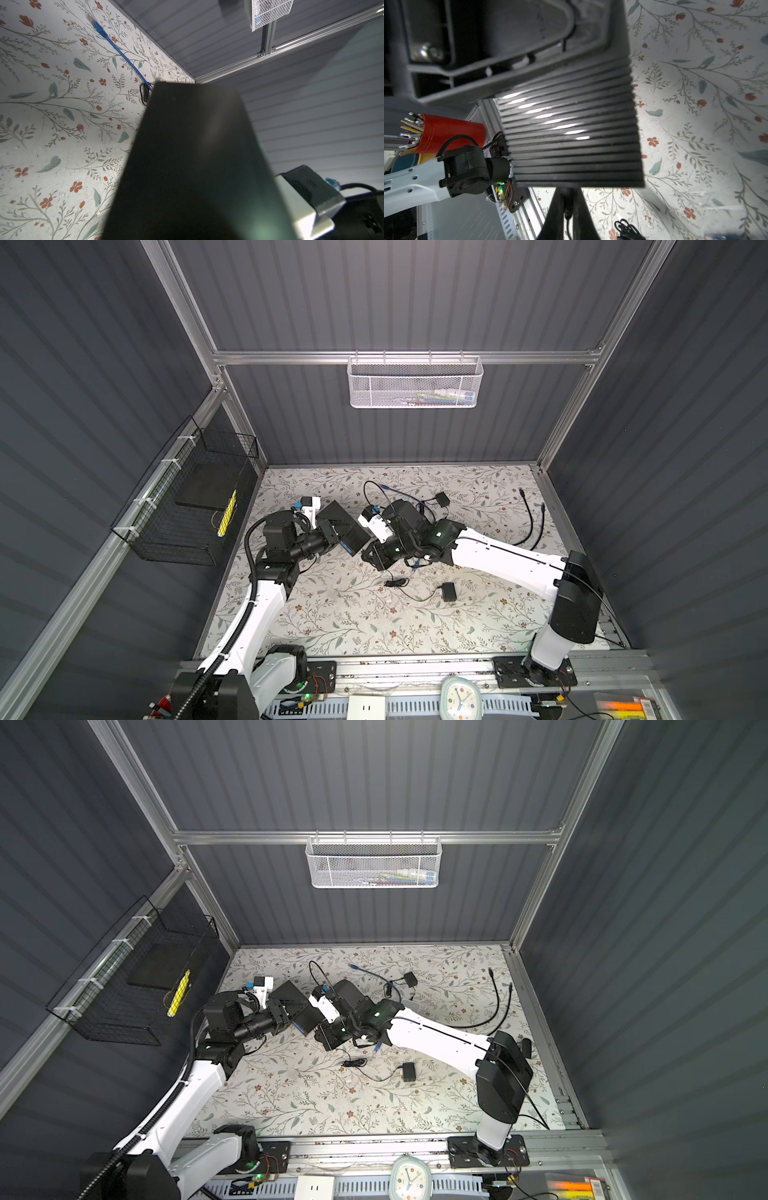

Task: Insert the plug into the switch port

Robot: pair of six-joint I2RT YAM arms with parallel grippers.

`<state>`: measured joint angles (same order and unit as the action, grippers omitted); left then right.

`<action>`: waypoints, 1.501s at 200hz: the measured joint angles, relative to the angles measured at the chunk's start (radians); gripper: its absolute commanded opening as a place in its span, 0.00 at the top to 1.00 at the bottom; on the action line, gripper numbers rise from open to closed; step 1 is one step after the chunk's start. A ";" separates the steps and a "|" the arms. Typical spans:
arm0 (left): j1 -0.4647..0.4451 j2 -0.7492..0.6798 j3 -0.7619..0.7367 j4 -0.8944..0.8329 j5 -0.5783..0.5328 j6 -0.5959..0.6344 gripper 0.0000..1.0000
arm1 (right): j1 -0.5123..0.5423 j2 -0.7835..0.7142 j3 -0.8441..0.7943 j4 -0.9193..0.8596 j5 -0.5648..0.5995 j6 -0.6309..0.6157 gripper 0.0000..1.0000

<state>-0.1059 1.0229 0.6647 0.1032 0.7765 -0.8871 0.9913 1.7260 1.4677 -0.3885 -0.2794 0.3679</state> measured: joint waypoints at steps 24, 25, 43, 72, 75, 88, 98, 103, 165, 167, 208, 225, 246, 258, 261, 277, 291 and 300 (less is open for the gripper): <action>0.001 -0.003 0.000 -0.005 0.000 -0.003 1.00 | 0.008 -0.003 -0.005 0.008 0.032 -0.022 1.00; 0.001 -0.004 0.000 -0.005 0.000 -0.003 1.00 | 0.009 -0.003 -0.005 0.008 0.032 -0.022 1.00; 0.003 -0.007 0.003 -0.015 0.000 0.006 1.00 | 0.013 -0.005 -0.008 0.018 0.046 -0.048 1.00; 0.004 -0.007 0.024 -0.067 0.008 0.050 1.00 | 0.019 -0.005 -0.008 0.018 0.059 -0.094 1.00; 0.004 -0.007 0.025 -0.072 0.008 0.055 1.00 | 0.019 -0.005 -0.008 0.018 0.059 -0.098 1.00; 0.004 -0.007 0.040 -0.110 0.010 0.086 1.00 | 0.021 -0.005 -0.008 0.016 0.056 -0.113 1.00; 0.004 -0.007 0.052 -0.138 0.013 0.111 1.00 | 0.022 -0.005 -0.007 0.019 0.053 -0.119 1.00; 0.004 -0.007 0.056 -0.146 0.013 0.118 1.00 | 0.023 -0.005 -0.007 0.019 0.052 -0.121 1.00; 0.003 -0.013 0.059 -0.161 0.026 0.141 1.00 | 0.023 -0.005 -0.006 0.023 0.045 -0.125 1.00; 0.003 -0.013 0.059 -0.161 0.026 0.141 1.00 | 0.023 -0.005 -0.006 0.023 0.045 -0.125 1.00; 0.004 -0.024 0.047 -0.145 0.023 0.144 1.00 | 0.030 -0.005 0.000 0.020 0.071 -0.134 1.00; 0.004 -0.032 0.041 -0.132 0.016 0.144 1.00 | 0.032 -0.005 0.007 0.018 0.086 -0.137 1.00; 0.004 -0.043 0.035 -0.115 0.001 0.143 1.00 | 0.032 0.002 0.028 0.003 0.094 -0.141 1.00; 0.004 -0.052 0.034 -0.109 -0.019 0.142 1.00 | 0.032 0.012 0.042 -0.004 0.098 -0.142 1.00; 0.004 -0.054 0.034 -0.109 -0.024 0.142 1.00 | 0.032 0.013 0.043 -0.003 0.099 -0.142 1.00; 0.003 -0.058 0.034 -0.106 -0.048 0.124 1.00 | 0.032 0.014 0.043 -0.001 0.109 -0.142 0.92; 0.002 -0.053 0.035 -0.100 -0.069 0.100 1.00 | 0.032 0.013 0.034 0.022 0.123 -0.141 0.85; 0.002 -0.045 0.041 -0.102 -0.081 0.089 1.00 | 0.032 0.008 0.014 0.056 0.136 -0.142 0.81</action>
<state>-0.1043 0.9775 0.7055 0.0010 0.6952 -0.7979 1.0229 1.7344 1.4818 -0.3328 -0.1436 0.2256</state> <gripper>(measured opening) 0.268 0.150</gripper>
